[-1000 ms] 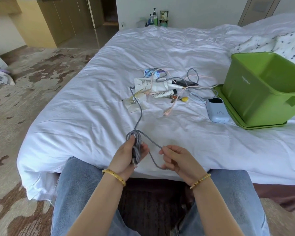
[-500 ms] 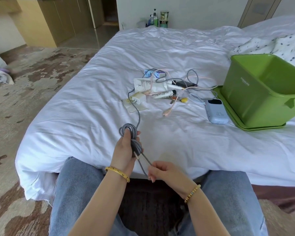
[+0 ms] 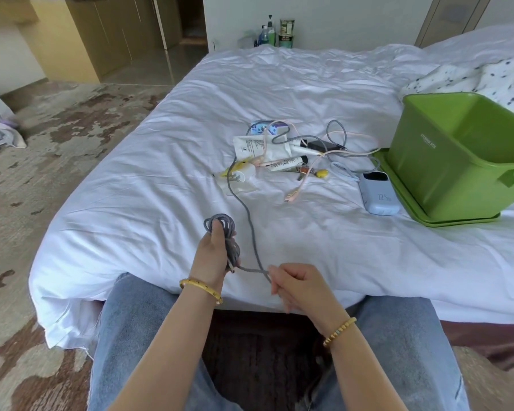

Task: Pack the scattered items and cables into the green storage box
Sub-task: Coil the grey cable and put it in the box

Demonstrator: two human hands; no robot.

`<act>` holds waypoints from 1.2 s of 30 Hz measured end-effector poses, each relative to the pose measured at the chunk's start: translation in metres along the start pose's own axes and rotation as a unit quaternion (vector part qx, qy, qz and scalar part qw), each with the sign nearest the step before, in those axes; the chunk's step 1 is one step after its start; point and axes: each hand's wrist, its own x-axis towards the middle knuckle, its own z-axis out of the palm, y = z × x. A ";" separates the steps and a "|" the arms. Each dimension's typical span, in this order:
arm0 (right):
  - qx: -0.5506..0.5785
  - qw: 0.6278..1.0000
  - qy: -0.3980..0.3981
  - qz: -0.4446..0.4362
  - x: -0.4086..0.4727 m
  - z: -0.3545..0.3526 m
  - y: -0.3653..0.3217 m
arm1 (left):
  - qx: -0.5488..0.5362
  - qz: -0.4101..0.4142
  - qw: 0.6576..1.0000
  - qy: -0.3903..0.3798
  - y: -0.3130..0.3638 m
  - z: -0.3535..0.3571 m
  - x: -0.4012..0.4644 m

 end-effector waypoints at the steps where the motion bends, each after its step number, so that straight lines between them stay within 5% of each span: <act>1: -0.009 1.000 0.020 -0.004 0.001 0.002 -0.002 | 0.043 0.008 0.999 -0.003 -0.001 -0.001 0.001; 5: 0.012 0.995 0.090 -0.029 0.005 0.004 -0.006 | 0.237 0.048 0.970 -0.024 -0.001 -0.006 0.005; 8: 0.119 0.983 0.132 -0.041 0.008 -0.001 -0.007 | 0.330 0.109 0.932 -0.108 -0.004 -0.008 -0.002; 15: 0.175 0.982 0.033 -0.054 0.014 -0.015 -0.009 | 0.318 0.100 0.859 -0.388 -0.009 -0.007 -0.011; 22: 0.145 0.988 0.030 -0.052 0.024 -0.012 -0.011 | 0.330 0.062 0.867 -0.367 -0.009 -0.005 -0.018; 30: 0.074 0.993 0.084 -0.027 0.030 -0.012 -0.002 | 0.104 -0.027 0.946 -0.307 -0.007 -0.003 -0.026; 36: -0.141 0.989 0.049 0.000 0.027 -0.006 0.006 | -0.015 -0.012 0.980 -0.199 -0.002 -0.006 -0.020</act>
